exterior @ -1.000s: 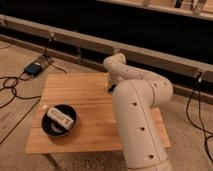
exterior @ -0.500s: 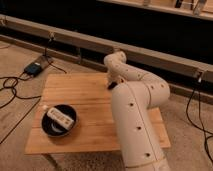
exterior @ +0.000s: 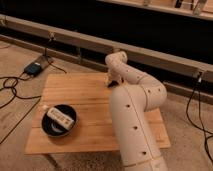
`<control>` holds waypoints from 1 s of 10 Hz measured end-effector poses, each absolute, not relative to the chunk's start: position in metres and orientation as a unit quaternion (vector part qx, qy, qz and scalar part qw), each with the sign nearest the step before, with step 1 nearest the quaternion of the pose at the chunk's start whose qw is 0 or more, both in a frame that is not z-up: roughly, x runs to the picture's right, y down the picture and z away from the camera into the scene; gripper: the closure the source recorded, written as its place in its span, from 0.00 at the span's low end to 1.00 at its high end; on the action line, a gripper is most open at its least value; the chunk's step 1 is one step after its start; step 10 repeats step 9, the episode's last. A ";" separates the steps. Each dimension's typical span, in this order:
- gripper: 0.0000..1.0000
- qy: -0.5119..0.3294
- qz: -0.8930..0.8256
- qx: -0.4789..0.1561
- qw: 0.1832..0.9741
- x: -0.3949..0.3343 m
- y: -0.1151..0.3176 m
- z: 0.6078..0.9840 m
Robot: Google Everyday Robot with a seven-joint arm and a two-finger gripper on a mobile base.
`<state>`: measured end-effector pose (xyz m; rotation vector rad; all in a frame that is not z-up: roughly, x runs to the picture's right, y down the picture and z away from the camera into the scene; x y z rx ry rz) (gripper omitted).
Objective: Push the eraser across the table
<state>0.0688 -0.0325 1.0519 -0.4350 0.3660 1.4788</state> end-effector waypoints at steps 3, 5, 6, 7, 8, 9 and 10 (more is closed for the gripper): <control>0.35 0.151 0.676 -0.186 0.697 0.070 -0.050 1.055; 0.35 0.145 0.680 -0.183 0.695 0.070 -0.058 1.055; 0.35 0.145 0.680 -0.183 0.695 0.070 -0.059 1.055; 0.35 0.145 0.680 -0.183 0.695 0.070 -0.059 1.055; 0.35 0.145 0.680 -0.183 0.695 0.070 -0.059 1.055; 0.35 0.145 0.680 -0.183 0.695 0.070 -0.059 1.055; 0.35 0.145 0.680 -0.183 0.695 0.070 -0.059 1.055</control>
